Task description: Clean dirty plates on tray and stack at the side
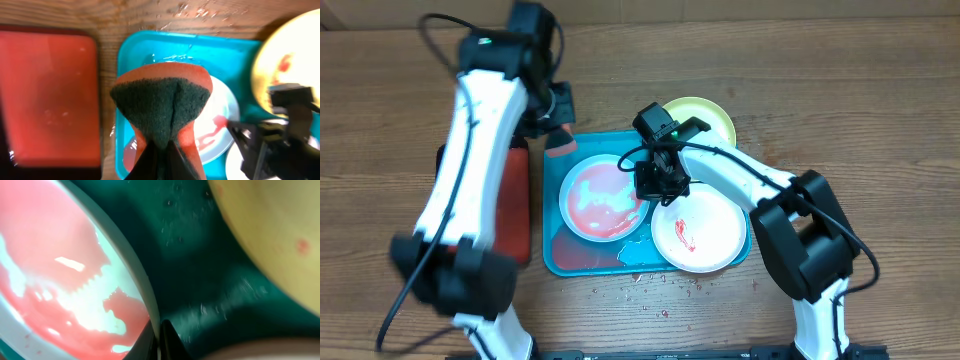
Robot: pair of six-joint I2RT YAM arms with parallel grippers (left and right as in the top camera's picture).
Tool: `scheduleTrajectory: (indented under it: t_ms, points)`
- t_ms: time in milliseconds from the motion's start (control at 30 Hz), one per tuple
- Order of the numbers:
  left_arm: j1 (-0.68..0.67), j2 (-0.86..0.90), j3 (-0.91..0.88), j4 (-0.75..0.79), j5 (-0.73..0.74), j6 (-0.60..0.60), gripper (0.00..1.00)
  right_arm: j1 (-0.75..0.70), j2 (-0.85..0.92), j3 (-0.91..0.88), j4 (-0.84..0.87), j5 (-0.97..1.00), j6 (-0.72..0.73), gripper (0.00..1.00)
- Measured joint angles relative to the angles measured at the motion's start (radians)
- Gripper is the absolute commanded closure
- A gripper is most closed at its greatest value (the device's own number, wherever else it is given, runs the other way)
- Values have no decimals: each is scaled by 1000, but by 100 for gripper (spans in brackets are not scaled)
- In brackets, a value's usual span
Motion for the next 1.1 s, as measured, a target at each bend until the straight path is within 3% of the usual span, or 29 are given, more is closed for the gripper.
scheduleTrajectory:
  t_ms: [133,367,633,1100]
  points:
    - [50,-132,15,-57,4,2,96,37,-105,0,-28,91,-8,96]
    - [176,-239,17,-118,7,4,96,197,-283,3,-69,443,26,96]
    - [293,-240,16,-124,11,4,96,317,-283,3,-68,854,80,96]
    - [300,-240,-97,27,102,4,96,503,-283,3,74,1611,93,96]
